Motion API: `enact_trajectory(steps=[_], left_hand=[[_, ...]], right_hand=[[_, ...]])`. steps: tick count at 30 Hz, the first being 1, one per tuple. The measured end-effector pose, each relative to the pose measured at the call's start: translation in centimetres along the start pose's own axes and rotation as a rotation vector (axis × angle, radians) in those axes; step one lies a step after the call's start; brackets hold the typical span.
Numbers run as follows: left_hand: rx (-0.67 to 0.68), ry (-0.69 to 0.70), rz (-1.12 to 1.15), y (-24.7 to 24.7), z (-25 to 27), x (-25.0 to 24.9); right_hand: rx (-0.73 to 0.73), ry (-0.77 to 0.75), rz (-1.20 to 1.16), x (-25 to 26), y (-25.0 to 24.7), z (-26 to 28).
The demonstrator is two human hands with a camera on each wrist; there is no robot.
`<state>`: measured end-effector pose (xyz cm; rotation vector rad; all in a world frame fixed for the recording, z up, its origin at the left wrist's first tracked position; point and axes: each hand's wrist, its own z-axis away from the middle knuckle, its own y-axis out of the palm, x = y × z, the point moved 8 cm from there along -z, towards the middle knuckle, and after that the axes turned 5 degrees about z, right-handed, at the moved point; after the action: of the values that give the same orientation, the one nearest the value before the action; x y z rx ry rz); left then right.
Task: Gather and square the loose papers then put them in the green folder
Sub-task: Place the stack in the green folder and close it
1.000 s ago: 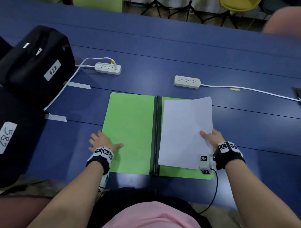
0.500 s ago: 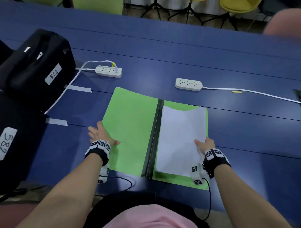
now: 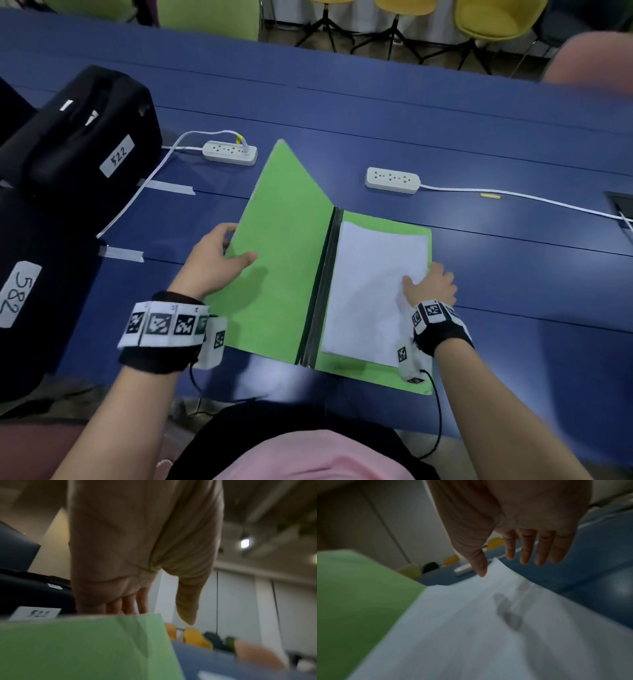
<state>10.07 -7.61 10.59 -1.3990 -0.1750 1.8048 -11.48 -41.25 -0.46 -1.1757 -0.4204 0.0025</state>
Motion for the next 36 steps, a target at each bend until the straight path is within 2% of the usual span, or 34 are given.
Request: enact_trajectory(steps=[2,5,7,9,11,13,16,19,22,24,29,32,36], left_hand=[[0.114,0.067,0.115,0.7,2.5,-2.5],[0.24,0.148,0.21,2.5,5.6,-5.3],[0.309,0.19,0.262,3.8,7.4,-7.0],[0.412,0.196,0.306,5.5,8.8,-7.9],[0.535,0.171,0.312,7.4,10.0,-8.5],[0.559,0.164,0.267,8.6,9.9,-8.5],[0.469,0.075,0.31,9.4,7.4,-6.9],[0.427,-0.084,0.31,11.4,4.0,-3.3],[0.368,-0.239,0.188,14.3,1.3,0.6],[0.34,-0.283,0.087,16.3,0.4,1.9],[0.343,-0.344,-0.007,21.0,-0.4,3.1],[0.284,-0.343,-0.051,21.9,-0.9,3.3],[0.268,-0.346,-0.036,22.1,-1.4,3.6]], right_hand=[[0.015,-0.212,-0.193,4.3,-1.1,1.7],[0.204,-0.46,-0.505,11.0,-2.2,7.0],[0.347,-0.541,-0.577,14.2,-2.3,10.2],[0.428,-0.576,-0.569,15.7,-2.1,12.0],[0.398,-0.599,-0.507,15.5,-2.2,11.7],[0.344,-0.603,-0.481,13.8,-3.2,10.0],[0.309,-0.543,-0.434,8.8,-4.6,6.2],[0.234,-0.441,-0.292,1.4,-5.2,1.8],[0.239,-0.297,-0.125,-4.7,-4.1,-1.0],[0.253,-0.225,-0.101,-7.0,-3.0,-1.8],[0.244,-0.101,-0.069,-8.7,-0.6,-1.7],[0.337,0.02,-0.01,-9.2,1.1,-1.3],[0.324,0.067,0.04,-8.5,2.1,-1.1]])
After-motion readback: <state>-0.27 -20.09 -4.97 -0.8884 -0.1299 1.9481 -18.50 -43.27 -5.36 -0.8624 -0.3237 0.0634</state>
